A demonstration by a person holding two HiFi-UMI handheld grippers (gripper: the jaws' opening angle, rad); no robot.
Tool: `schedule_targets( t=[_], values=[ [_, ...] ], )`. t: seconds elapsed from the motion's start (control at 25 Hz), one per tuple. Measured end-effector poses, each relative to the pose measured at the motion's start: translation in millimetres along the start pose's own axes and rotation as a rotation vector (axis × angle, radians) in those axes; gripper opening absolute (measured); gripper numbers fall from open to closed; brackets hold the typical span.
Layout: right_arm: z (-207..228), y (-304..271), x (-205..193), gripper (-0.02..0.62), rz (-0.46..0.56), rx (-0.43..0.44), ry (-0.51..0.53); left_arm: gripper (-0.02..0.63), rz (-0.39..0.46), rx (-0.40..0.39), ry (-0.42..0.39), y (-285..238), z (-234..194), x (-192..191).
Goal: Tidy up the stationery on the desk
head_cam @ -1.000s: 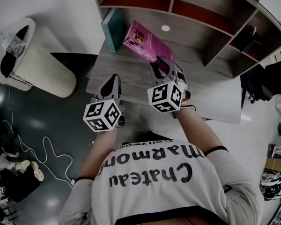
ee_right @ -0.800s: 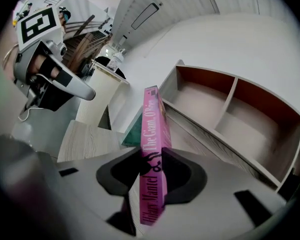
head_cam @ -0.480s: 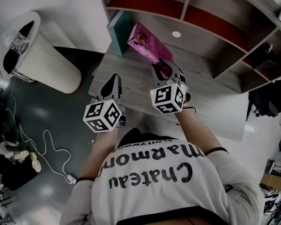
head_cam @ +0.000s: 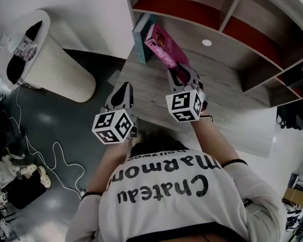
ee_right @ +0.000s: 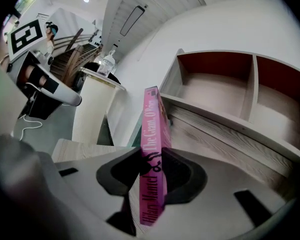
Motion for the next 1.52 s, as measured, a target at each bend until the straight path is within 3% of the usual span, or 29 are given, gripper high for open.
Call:
schedule_targets(
  t=[0.32,1.0,1.52],
  values=[
    [-12.2,-31.4,19.6,0.141,-0.002,-0.053,-0.143,0.015,-0.031,-0.077,-0.056,-24.4,-48.8,35.4],
    [-49.0,-78.9,16.1,0.141,-0.001,-0.131,-0.408,0.015,-0.143,-0.168,-0.107,-59.5,-111.9,42.7],
    [-59.1,-98.6,8.5,0.141,0.106,-0.15,-0.516,0.015,-0.187,-0.145,-0.138,-58.5,-140.0,35.8]
  ],
)
Point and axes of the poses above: the fingertips, and each gripper's own axes: y backward along the fingers, z to its right, x out of its top, the point moved 7 cm from there along y, backward along the fingers, and after that the axes turned 11 degrees about -z, right-handed, at the moved point
